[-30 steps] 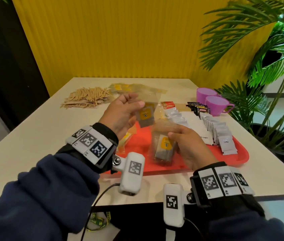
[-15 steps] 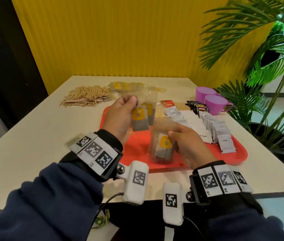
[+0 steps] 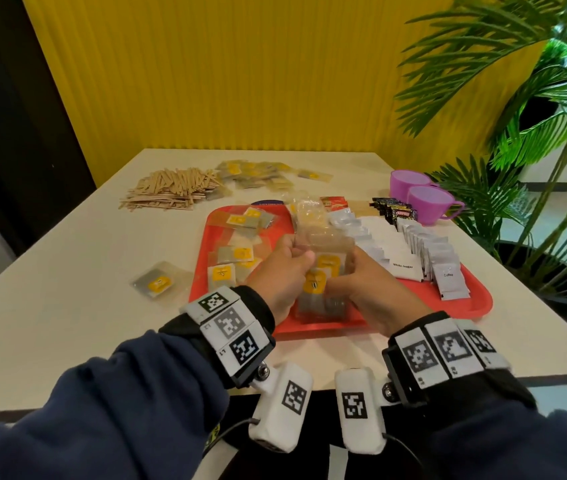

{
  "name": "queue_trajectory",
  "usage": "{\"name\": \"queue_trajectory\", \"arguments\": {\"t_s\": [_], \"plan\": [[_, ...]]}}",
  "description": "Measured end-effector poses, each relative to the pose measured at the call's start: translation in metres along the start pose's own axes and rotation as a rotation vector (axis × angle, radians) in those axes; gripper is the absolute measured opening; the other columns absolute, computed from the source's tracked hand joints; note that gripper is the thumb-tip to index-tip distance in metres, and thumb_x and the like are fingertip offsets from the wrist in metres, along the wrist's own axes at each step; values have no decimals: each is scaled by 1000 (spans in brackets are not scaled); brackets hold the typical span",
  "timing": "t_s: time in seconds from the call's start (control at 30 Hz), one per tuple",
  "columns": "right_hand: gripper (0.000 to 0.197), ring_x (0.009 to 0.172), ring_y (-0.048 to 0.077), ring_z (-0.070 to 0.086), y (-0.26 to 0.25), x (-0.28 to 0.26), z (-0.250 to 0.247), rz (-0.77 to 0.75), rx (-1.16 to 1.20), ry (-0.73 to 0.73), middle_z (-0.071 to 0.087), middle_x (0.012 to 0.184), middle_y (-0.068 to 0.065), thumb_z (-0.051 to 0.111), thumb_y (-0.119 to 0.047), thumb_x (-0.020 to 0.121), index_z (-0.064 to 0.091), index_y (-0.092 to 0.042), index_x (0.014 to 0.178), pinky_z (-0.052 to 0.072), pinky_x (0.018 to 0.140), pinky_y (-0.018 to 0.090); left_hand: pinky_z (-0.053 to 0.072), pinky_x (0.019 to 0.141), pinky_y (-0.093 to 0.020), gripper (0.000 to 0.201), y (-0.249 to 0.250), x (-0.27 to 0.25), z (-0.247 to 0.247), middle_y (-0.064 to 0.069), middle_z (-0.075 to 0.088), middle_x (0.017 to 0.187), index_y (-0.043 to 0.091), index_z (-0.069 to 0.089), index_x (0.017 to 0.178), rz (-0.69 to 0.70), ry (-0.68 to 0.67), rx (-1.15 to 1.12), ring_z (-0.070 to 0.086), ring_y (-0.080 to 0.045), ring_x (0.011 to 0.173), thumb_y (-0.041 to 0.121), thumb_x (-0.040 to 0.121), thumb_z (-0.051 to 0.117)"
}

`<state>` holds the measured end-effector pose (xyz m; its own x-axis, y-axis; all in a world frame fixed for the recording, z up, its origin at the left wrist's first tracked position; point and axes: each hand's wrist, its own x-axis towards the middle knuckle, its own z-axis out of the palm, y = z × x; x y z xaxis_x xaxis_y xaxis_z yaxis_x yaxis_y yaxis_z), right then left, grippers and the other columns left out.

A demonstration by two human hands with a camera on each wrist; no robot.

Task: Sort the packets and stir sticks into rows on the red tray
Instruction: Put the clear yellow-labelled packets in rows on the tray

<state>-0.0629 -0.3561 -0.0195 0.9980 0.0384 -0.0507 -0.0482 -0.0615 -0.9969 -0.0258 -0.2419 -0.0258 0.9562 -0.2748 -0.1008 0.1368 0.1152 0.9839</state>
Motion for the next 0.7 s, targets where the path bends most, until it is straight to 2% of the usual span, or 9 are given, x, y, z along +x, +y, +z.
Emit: {"name": "queue_trajectory", "arguments": {"t_s": [0.07,0.13,0.23,0.27,0.33,0.43,0.53,0.6,0.7], "plan": [[60,85,21,65,3,3,-1,50,-62,45,68,96,11,59,19,61,58,-14,112,55,69,31,49,87,-42,19,-2,-2,2,-6,49,102,20,40,100,-5,11,-12,57,-22,91,2,96,44],[66,97,29,64,4,5,2,111,-148,75,66,103,14,61,20,60,53,-11,117,54,83,41,49,92,-47,38,-5,-2,2,-5,49,107,24,31,115,-18,23,-14,58,-27,100,-1,92,49],[81,96,29,64,6,5,8,162,-278,66,66,103,11,72,-2,40,51,-15,118,53,85,48,53,85,-45,72,-8,-3,-1,-3,56,105,25,20,135,-53,-52,-5,58,-24,97,-12,83,55],[87,96,27,64,6,4,10,171,-317,62,65,104,9,73,-7,37,48,-15,120,53,86,47,53,81,-41,73,-8,-4,-3,-6,58,108,20,24,137,-67,-96,17,59,-24,97,-15,81,54],[86,99,25,61,5,3,10,191,-383,76,63,107,7,74,-1,48,40,-14,126,52,88,45,53,79,-39,65,-8,-4,-5,-13,61,111,12,40,131,-105,-155,69,60,-28,100,-19,76,53],[83,100,21,56,3,0,5,197,-431,95,57,108,4,71,10,64,30,-14,132,51,78,30,51,73,-40,55,-4,-6,-6,-14,63,103,14,52,114,-137,-149,143,60,-32,94,-17,70,58],[104,100,22,57,0,-5,5,135,-428,114,57,104,3,68,14,64,12,-20,145,53,77,34,50,70,-39,75,-3,-4,-5,-20,60,113,9,44,127,-126,-153,166,59,-36,99,-8,58,68],[113,96,23,58,1,-6,7,111,-434,118,57,104,4,66,16,65,1,-27,147,54,72,33,52,82,-42,71,-3,-4,-6,-18,59,116,11,40,128,-108,-121,152,58,-34,106,-16,67,64],[120,87,18,57,4,-7,6,113,-467,120,56,111,7,65,14,66,-13,-30,146,45,53,19,50,91,-42,76,-6,-3,-7,-16,59,117,14,35,133,-85,-147,131,58,-32,109,-20,71,61]]}}
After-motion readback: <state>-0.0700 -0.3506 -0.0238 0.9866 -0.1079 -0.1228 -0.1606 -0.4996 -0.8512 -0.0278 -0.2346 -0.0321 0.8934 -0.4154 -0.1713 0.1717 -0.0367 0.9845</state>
